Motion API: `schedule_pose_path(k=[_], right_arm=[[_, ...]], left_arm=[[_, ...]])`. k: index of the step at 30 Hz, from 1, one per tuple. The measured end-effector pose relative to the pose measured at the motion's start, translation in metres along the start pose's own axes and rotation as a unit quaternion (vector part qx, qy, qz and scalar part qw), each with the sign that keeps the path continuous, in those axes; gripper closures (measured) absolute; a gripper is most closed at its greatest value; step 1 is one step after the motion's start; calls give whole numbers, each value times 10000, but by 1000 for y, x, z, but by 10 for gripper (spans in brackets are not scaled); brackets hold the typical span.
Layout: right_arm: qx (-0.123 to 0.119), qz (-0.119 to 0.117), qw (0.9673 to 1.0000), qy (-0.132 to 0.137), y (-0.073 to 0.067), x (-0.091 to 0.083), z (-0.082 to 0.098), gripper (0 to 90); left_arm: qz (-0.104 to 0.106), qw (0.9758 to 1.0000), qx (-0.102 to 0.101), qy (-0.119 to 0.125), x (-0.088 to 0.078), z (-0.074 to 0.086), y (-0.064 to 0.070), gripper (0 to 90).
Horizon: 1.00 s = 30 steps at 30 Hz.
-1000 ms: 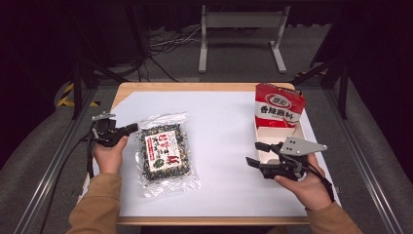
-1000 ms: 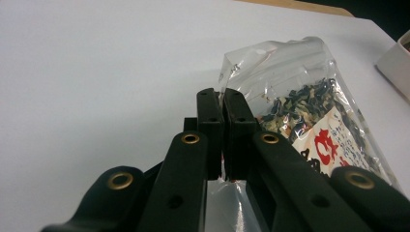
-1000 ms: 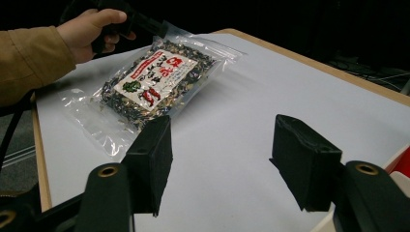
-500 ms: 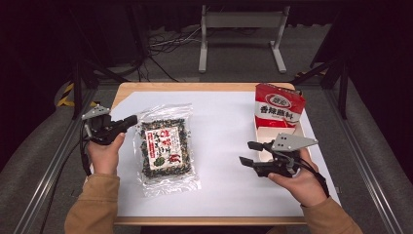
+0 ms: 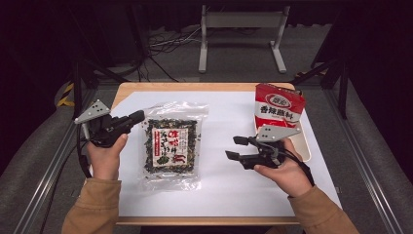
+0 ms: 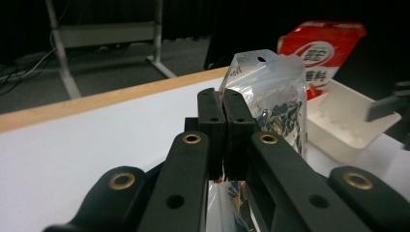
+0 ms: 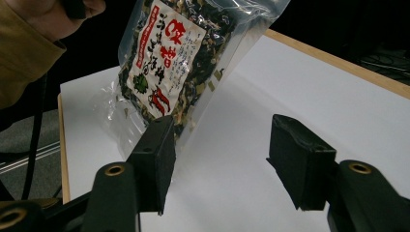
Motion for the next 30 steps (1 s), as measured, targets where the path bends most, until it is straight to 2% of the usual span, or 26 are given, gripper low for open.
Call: schedule_pose_path(k=[7, 11, 16, 19, 30], right_arm=[[-13, -88, 10000, -7, -1, 19, -8, 379], [-7, -76, 9999, -78, 1, 27, -9, 360], [103, -141, 9998, -96, 5, 42, -9, 349], [185, -231, 9996, 15, 3, 52, -13, 351], [118, -427, 9989, 116, -7, 64, -22, 386]], left_arm=[[257, 9994, 199, 132, -2, -9, 21, 884], [376, 9989, 228, 163, -4, -12, 28, 884], [522, 9978, 339, 222, -6, -15, 40, 884], [584, 9972, 395, 248, -7, -17, 47, 884], [643, 9966, 451, 247, -8, -19, 54, 884]])
Point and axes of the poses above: each handheld gripper's, and its own axes: x roughly forward along the jaws, z roughly out of its underside, y roughly to its right, the point moved 8 cm from there along x, roughly forward along the jaws, and after that the axes turned 14 degrees about y, right-handed, at the moved point
